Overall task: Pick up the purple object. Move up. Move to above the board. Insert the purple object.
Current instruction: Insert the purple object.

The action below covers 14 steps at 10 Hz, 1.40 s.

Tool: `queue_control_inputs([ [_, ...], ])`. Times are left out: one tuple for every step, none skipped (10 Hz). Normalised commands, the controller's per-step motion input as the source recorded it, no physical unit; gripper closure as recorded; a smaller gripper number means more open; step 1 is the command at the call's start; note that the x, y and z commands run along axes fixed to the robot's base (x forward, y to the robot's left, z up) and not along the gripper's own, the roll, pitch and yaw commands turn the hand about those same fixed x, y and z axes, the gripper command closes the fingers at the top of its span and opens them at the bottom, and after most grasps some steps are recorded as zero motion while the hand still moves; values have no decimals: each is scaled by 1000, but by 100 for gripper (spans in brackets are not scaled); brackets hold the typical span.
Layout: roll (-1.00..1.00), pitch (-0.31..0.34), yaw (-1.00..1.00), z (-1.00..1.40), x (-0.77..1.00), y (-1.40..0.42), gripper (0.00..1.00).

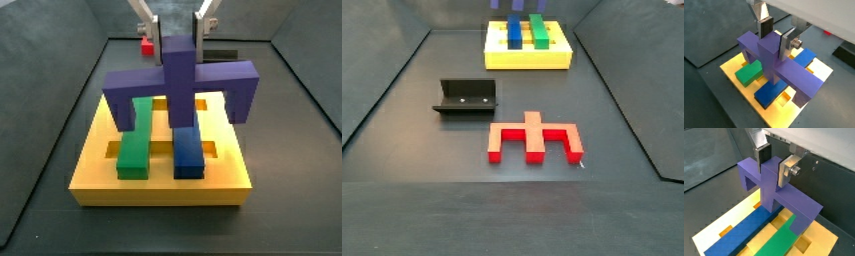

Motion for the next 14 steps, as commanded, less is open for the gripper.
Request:
queue_control_inputs([
  [-93,-170,40,-340,-109,0,100],
  [-34,-131,40,-229,-166,0,100],
  [0,-107,17,-191,-169,0,100],
  [70,-67,0,-169,-103,0,100],
  [84,-74,0,-174,-137,-6,100],
  [97,-83,0,-189,-120,-46,100],
  [136,-100,0,-277,-100,-69,100],
  [124,-91,0,-243,-140,-77,100],
  [83,-84,3,-206,-69,-117,100],
  [39,-21,6,-106,43,-151,100],
  [13,0,0,0,66,-80,100],
  [0,56,0,14,89,0,100],
  [-6,97,-14,111,54,0,100],
  [-10,76,-6,71,69,0,100],
])
